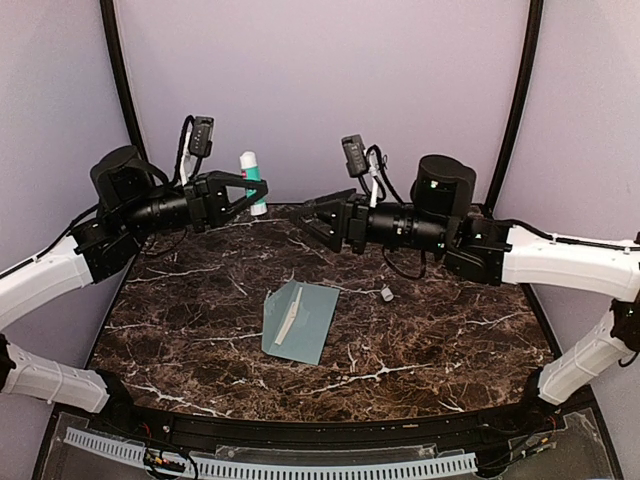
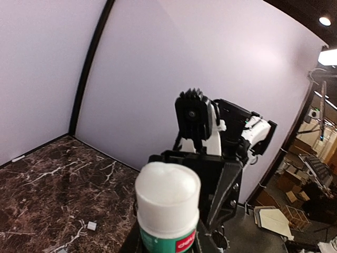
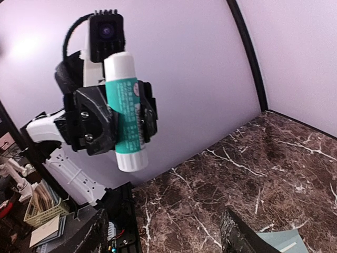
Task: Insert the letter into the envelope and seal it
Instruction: Unscrew the solid glue.
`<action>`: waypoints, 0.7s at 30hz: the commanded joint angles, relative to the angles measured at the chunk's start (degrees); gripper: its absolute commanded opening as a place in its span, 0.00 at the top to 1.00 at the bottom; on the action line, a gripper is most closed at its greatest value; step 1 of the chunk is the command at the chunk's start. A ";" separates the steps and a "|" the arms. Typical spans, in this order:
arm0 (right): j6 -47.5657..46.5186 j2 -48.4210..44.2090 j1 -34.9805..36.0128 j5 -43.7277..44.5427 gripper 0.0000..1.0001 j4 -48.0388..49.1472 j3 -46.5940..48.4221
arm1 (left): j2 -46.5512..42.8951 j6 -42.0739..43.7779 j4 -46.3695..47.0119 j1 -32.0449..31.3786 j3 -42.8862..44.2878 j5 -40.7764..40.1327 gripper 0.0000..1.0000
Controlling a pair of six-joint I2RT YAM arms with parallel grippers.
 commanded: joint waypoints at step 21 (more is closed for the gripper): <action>-2.40 17.57 4.68 14.30 0.54 -12.45 18.12 | 2.47 -3.54 -6.99 1.00 -0.95 -13.65 1.00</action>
